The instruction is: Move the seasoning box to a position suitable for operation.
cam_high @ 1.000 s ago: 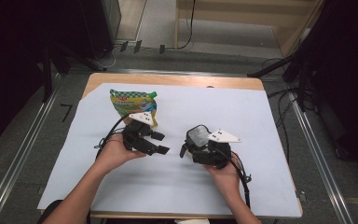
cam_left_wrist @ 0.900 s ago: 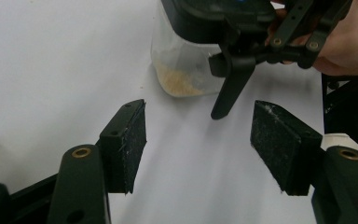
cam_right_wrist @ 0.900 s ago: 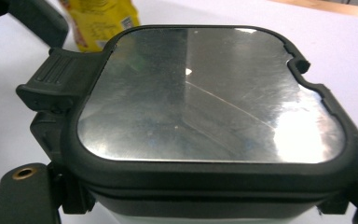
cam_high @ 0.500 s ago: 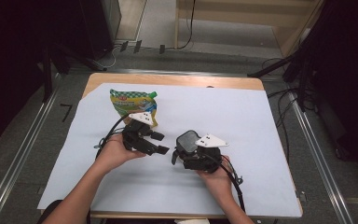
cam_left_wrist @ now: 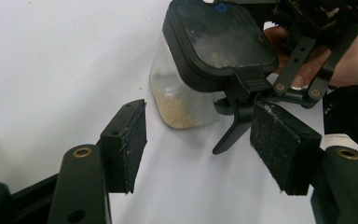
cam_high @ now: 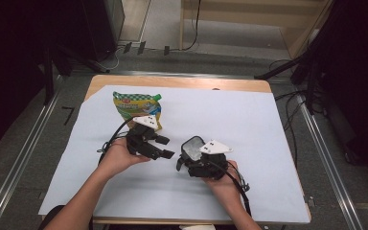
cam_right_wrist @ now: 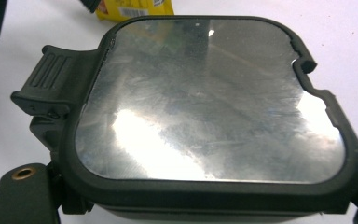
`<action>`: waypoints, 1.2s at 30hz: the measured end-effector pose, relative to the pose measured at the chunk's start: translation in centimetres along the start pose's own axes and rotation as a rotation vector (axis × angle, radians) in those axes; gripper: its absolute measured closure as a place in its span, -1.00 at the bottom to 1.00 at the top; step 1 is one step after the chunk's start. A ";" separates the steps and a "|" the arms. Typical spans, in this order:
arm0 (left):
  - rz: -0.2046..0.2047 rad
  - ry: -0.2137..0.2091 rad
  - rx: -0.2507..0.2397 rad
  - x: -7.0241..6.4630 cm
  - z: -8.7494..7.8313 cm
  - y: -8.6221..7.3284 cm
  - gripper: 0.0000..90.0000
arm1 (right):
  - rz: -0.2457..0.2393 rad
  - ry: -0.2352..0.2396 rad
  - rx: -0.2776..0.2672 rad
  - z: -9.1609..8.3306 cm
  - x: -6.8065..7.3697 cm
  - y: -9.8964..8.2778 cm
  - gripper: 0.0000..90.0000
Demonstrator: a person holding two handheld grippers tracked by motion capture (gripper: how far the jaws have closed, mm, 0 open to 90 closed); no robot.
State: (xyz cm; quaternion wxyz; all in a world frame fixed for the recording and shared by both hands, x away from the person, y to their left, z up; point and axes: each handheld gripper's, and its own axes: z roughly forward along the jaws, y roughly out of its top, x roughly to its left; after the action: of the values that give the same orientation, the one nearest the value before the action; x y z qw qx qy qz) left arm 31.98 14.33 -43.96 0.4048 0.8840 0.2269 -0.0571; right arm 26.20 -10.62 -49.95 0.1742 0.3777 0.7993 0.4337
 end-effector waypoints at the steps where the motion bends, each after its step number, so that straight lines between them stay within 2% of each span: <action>1: 0.000 0.001 -0.001 0.0 0.0 0.0 -0.15 | -0.003 -0.005 0.001 0.0 0.0 0.0 -0.65; 10: 0.003 -0.001 0.002 -0.1 0.2 0.0 -0.11 | 0.015 0.022 0.019 -0.7 -0.3 0.1 -0.66; 15: 0.007 -0.001 0.011 0.1 0.3 -0.1 -0.08 | 0.013 0.041 0.021 -2.1 -0.5 0.1 -0.65; 21: 0.001 -0.006 -0.003 0.2 0.2 0.0 -0.02 | 0.031 0.060 0.021 -4.1 -0.8 -0.3 -0.59; 25: 0.002 -0.005 -0.006 0.1 0.2 -0.1 0.09 | 0.058 0.062 0.002 -5.8 -1.5 -0.9 -0.36; 26: 0.002 -0.005 -0.006 0.1 0.2 -0.1 0.13 | 0.058 0.062 0.002 -5.8 -1.5 -0.9 -0.36; 27: 0.009 0.003 -0.006 0.0 0.2 -0.1 0.20 | 0.072 0.073 -0.012 -6.5 -2.1 -1.0 -0.13; 30: -0.001 -0.004 -0.006 0.1 0.5 -0.4 0.41 | 0.068 0.074 -0.030 -7.0 -2.7 -1.0 0.11; 31: -0.001 -0.004 -0.006 0.1 0.5 -0.4 0.48 | 0.068 0.074 -0.030 -7.0 -2.7 -1.0 0.11; 32: 0.003 -0.002 -0.006 0.1 0.6 -0.4 0.48 | 0.068 0.079 -0.031 -7.0 -2.9 -1.0 0.21; 33: 0.011 0.003 -0.010 -0.1 0.6 -0.4 0.59 | 0.071 0.088 -0.035 -7.1 -3.1 -1.1 0.36; 34: 0.025 0.013 -0.028 -0.3 0.6 -0.5 0.77 | 0.079 0.116 -0.034 -7.0 -3.3 -1.2 0.56; 36: 0.011 0.003 -0.016 -0.3 0.6 -0.5 0.93 | 0.084 0.126 -0.007 -6.8 -3.1 -1.2 0.75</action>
State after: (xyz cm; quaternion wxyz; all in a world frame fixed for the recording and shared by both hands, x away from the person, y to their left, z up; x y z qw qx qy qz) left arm 31.58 14.06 -44.62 0.4116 0.8821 0.2233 -0.0517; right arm 23.55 -17.26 -47.28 0.1067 0.3824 0.7905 0.4664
